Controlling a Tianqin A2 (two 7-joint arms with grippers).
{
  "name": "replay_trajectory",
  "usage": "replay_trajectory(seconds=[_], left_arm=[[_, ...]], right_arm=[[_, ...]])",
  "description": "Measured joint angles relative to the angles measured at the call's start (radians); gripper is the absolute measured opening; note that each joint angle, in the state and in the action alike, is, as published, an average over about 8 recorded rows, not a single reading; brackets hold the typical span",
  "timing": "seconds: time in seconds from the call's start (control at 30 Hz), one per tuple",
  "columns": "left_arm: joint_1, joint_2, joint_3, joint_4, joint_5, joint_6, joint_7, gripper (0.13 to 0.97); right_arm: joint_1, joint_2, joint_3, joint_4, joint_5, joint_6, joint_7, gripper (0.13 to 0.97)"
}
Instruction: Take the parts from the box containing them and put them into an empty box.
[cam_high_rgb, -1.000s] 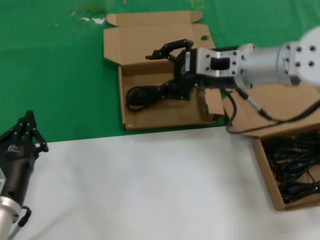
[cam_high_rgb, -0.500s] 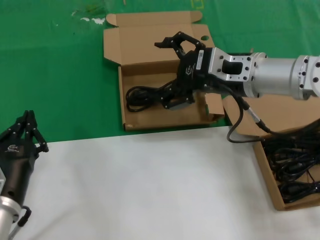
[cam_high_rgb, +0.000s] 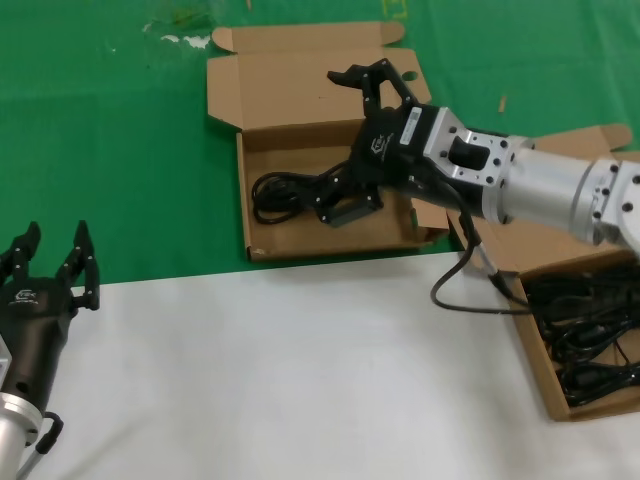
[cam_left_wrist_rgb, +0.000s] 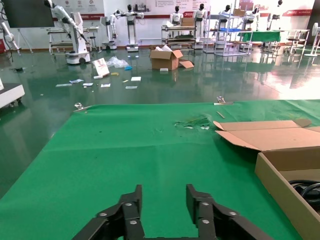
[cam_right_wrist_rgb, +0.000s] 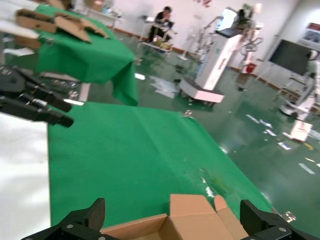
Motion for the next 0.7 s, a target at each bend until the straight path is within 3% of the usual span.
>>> replay_trajectory(seconds=[0.2,0.7], left_arm=[[0.000,0.000,0.000,0.000,0.000,0.000,0.000,0.341],[0.000,0.000,0.000,0.000,0.000,0.000,0.000,0.691]], right_arm=[[-0.068,-0.014,0.034,0.020,0.034,0.073,-0.004,0.940],[-0.238,-0.048,0.118,0.071,0.119,0.255,-0.015,0.966]])
